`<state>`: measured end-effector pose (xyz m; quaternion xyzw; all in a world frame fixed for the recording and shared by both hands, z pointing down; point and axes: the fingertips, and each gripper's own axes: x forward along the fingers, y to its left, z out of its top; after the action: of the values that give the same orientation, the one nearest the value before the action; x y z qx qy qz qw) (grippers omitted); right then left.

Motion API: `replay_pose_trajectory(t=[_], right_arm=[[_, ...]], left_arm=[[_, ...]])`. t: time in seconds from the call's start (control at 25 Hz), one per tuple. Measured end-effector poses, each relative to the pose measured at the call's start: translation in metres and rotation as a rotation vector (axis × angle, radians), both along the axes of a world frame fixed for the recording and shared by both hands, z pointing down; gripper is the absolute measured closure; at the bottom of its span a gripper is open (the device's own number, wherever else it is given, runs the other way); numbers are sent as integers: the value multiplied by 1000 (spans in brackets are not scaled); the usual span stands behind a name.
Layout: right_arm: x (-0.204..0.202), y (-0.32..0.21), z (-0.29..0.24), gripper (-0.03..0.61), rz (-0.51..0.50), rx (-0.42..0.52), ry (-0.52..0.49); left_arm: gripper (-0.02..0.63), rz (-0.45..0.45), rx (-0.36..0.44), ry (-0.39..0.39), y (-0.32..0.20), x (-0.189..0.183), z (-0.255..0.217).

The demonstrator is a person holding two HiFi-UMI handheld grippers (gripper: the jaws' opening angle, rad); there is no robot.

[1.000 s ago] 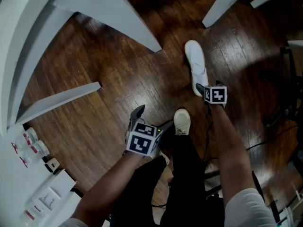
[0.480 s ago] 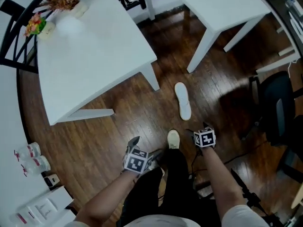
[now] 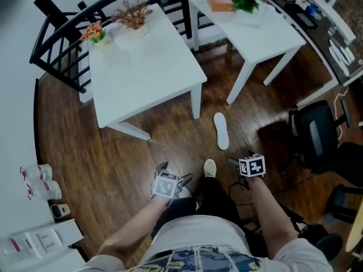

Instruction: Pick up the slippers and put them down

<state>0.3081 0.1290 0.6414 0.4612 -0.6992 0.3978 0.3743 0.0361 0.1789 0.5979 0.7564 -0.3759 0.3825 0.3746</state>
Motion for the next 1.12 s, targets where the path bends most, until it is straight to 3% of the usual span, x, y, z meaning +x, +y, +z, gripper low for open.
replay_pose_trajectory(t=[0.24,0.56,1.12], right_arm=[[1,35,-77,87,26,76,17],[-12,56,-126,89,12,129,14],[-59,71,-163,87,-51,158,1]], left_arm=[[100,-38,60,-3,18,-32,-63],[100,-136,90,38,35,-69,-101],[100,-232,107,60,64,-128,-119]])
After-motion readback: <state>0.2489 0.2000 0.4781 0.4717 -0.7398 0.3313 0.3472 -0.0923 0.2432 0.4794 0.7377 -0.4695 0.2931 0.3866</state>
